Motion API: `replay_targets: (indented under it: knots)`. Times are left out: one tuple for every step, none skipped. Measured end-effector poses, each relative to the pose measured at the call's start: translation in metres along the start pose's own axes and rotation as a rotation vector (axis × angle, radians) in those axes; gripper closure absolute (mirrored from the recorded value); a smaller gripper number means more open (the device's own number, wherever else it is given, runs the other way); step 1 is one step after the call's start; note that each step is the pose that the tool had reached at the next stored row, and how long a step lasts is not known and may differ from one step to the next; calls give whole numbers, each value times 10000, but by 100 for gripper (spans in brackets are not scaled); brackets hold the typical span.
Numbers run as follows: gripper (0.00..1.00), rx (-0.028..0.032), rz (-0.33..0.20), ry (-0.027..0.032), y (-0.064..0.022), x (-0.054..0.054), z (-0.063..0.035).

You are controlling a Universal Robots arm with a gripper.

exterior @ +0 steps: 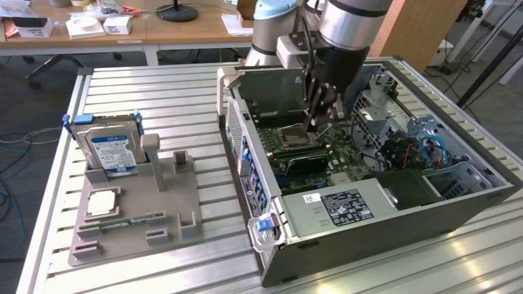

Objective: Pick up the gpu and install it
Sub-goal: 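Press down on the gpu until it lock into place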

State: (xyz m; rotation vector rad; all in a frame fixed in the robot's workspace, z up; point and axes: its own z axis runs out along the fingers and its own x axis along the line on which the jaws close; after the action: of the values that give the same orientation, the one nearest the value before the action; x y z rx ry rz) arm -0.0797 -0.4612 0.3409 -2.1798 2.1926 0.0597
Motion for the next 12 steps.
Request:
replay_targets:
  knots:
    - [90, 0, 0, -1, -1, -3, -44]
    - [90, 0, 0, 0, -1, -6, -87]
    - [90, -1, 1, 1, -1, -8, -127]
    - [90, 0, 0, 0, -2, -10, -168]
    - [90, 1, 1, 0, -2, -13, -205]
    - [90, 0, 1, 0, -3, -15, -238]
    - [90, -1, 1, 1, -3, -16, -252]
    - [90, 1, 0, -2, -3, -16, -252]
    - [90, 1, 0, -2, -3, -16, -252]
    - [90, 1, 0, -2, -3, -16, -252]
    - [90, 0, 0, 0, -3, -16, -253]
    - [90, 0, 0, -1, -3, -16, -253]
